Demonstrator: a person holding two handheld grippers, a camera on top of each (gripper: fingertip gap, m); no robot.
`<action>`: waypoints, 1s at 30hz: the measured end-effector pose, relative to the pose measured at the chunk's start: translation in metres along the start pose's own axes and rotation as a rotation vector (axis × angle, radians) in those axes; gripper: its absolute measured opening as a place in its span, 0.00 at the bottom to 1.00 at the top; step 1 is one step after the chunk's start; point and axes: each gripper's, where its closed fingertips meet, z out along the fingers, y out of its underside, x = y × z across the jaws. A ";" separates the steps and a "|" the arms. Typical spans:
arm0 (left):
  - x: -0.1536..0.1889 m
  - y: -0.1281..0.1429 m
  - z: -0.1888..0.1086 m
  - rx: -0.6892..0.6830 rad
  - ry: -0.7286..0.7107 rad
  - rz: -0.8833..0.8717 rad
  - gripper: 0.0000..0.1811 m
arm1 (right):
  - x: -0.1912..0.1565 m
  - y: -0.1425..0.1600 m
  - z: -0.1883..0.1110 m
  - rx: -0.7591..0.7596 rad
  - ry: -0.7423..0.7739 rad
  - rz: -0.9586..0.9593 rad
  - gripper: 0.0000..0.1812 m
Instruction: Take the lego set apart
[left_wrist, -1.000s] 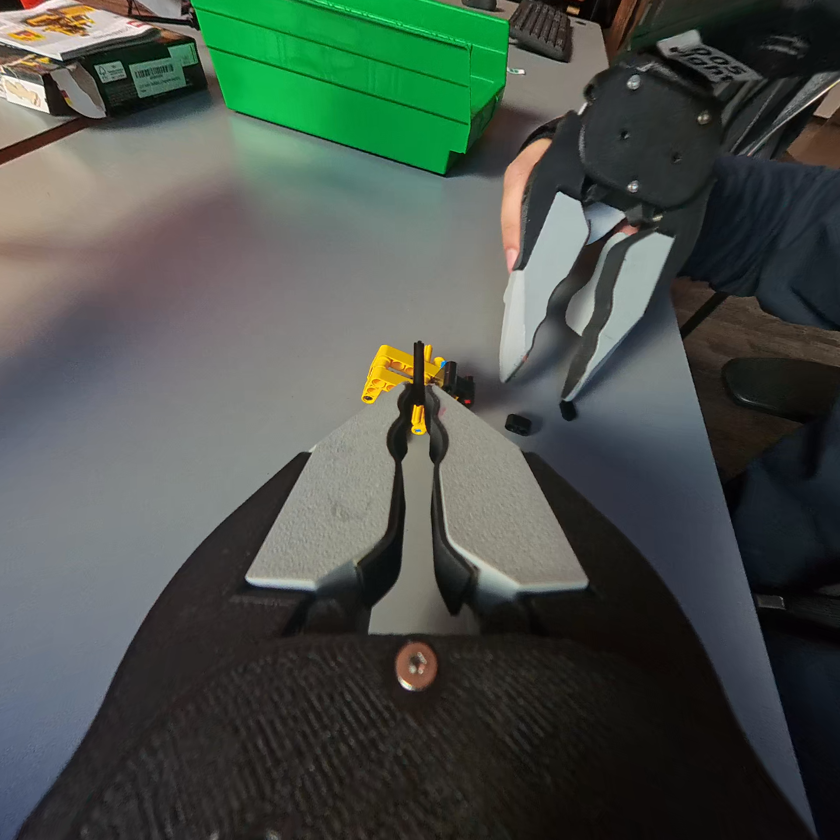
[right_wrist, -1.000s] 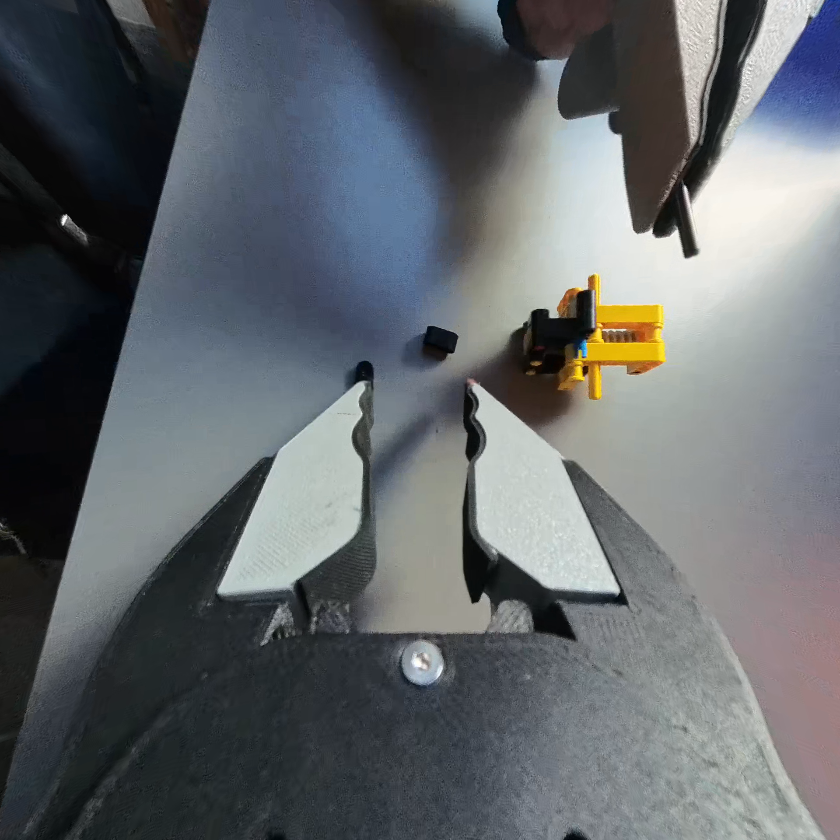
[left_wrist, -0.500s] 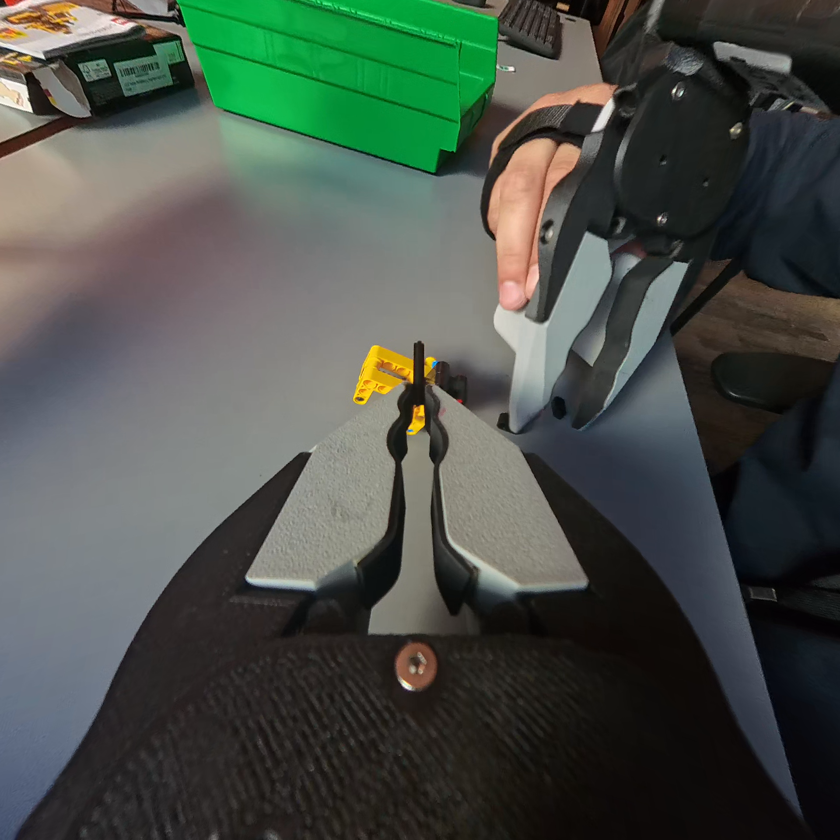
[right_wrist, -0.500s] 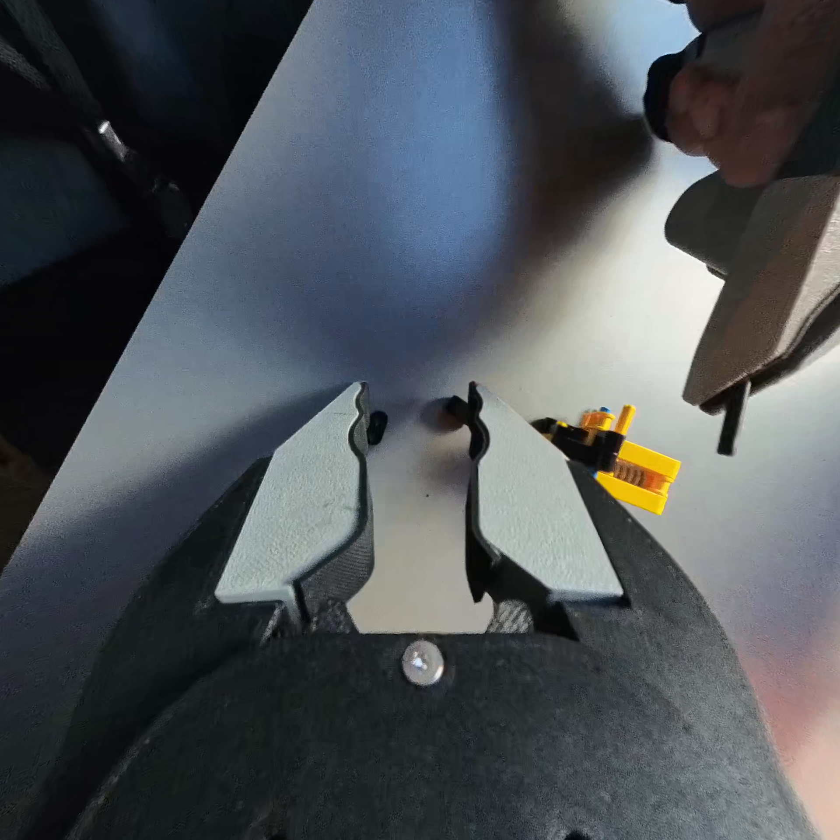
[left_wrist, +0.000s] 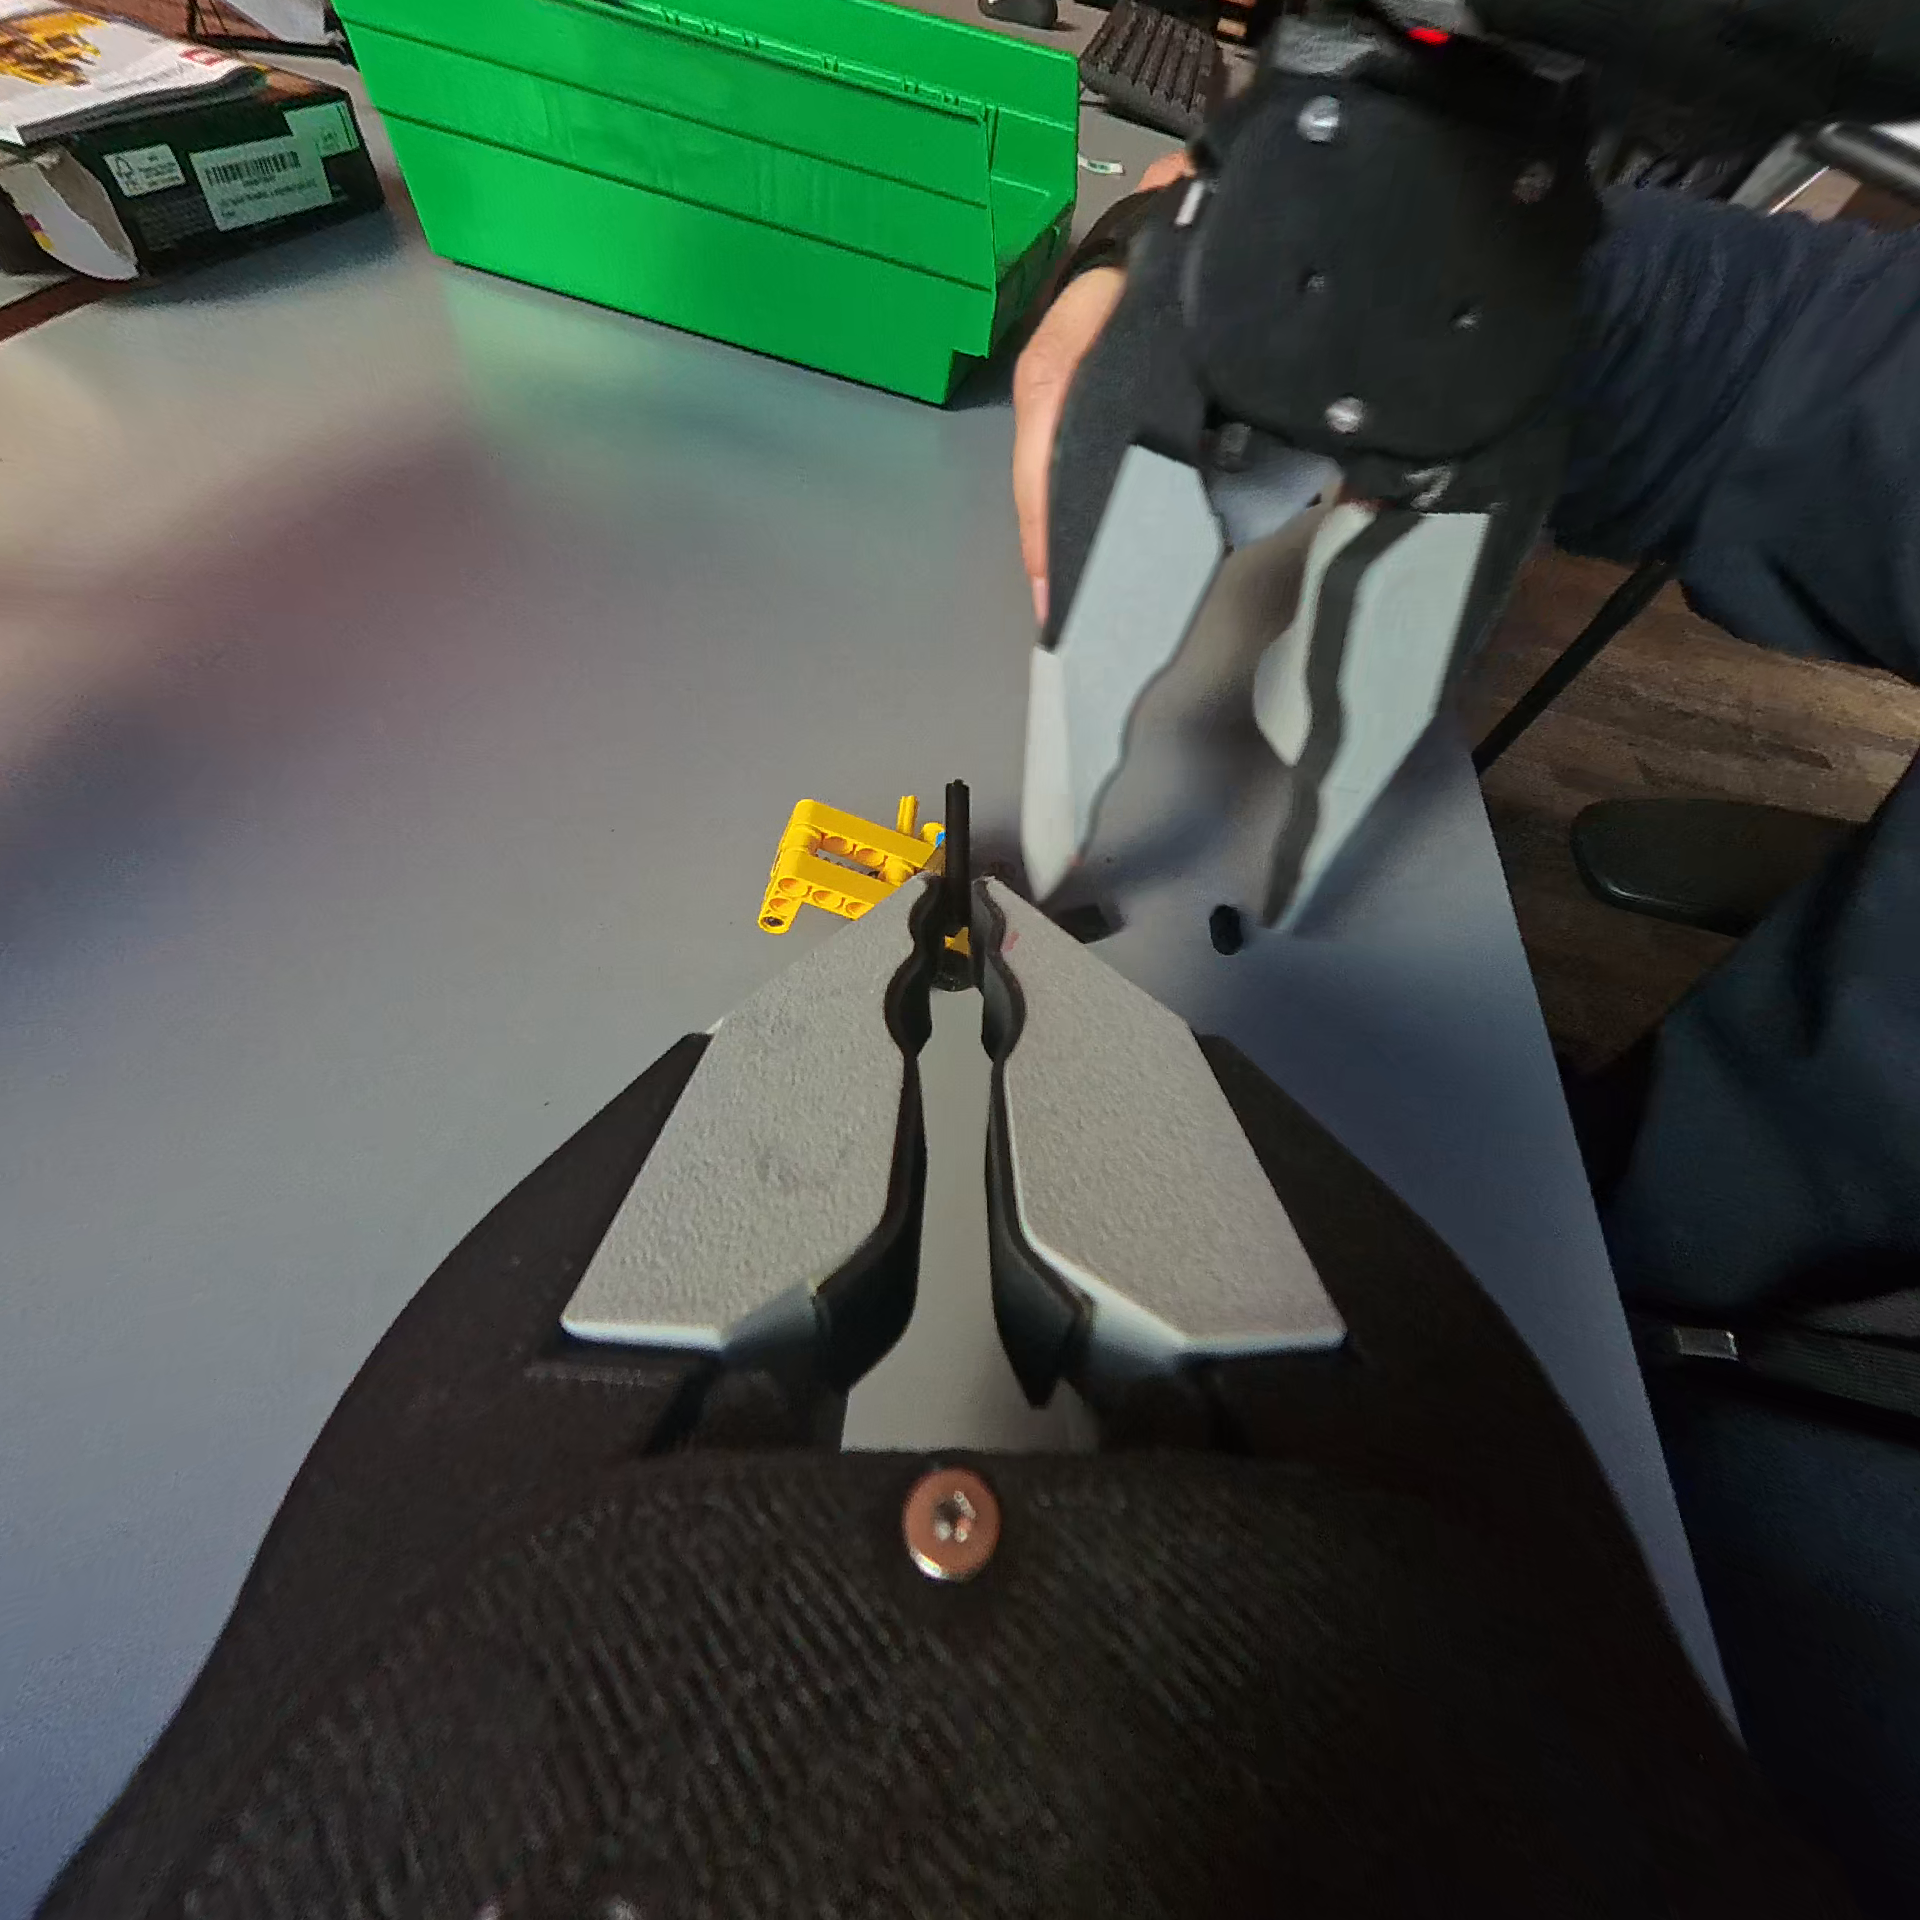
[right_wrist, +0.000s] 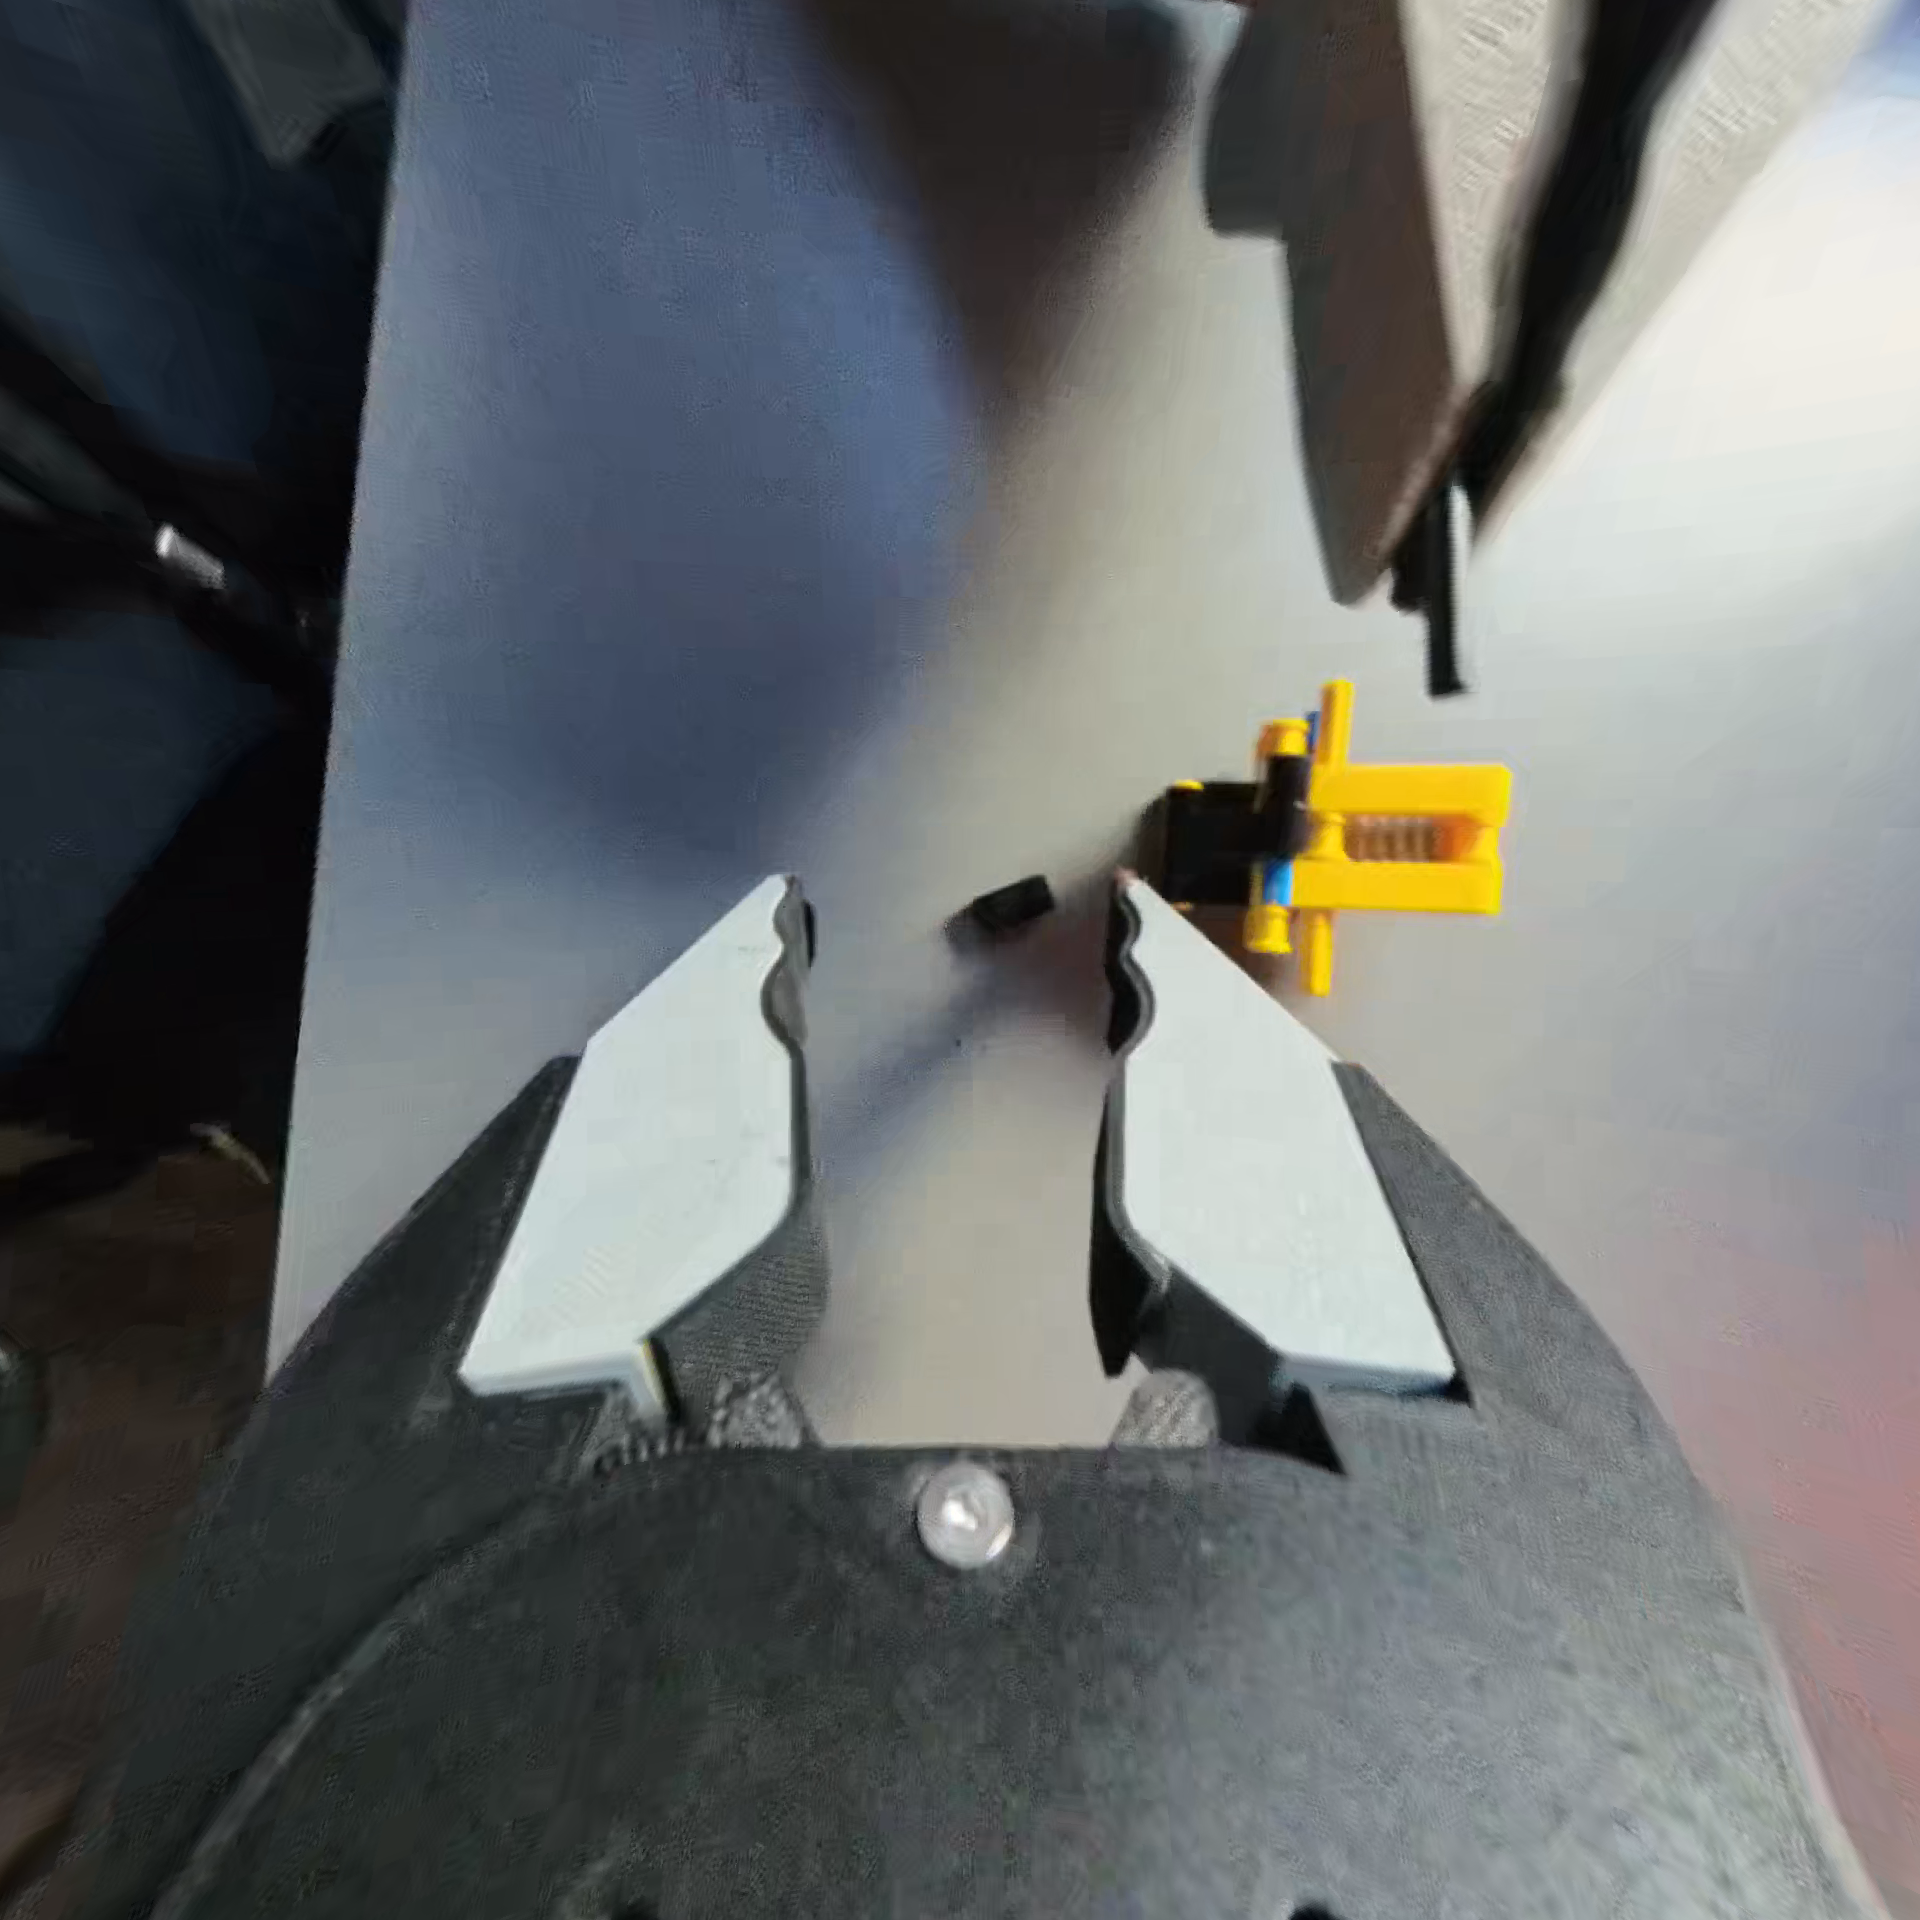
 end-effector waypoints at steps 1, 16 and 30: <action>0.000 -0.001 -0.001 0.002 0.001 0.000 0.00 | 0.004 0.001 0.001 0.024 -0.001 0.072 0.30; 0.009 -0.006 -0.001 0.013 0.024 0.013 0.00 | -0.016 0.014 0.004 0.095 0.081 0.218 0.06; 0.009 -0.006 -0.003 0.013 0.027 0.013 0.00 | -0.019 0.023 0.000 0.174 0.199 0.328 0.27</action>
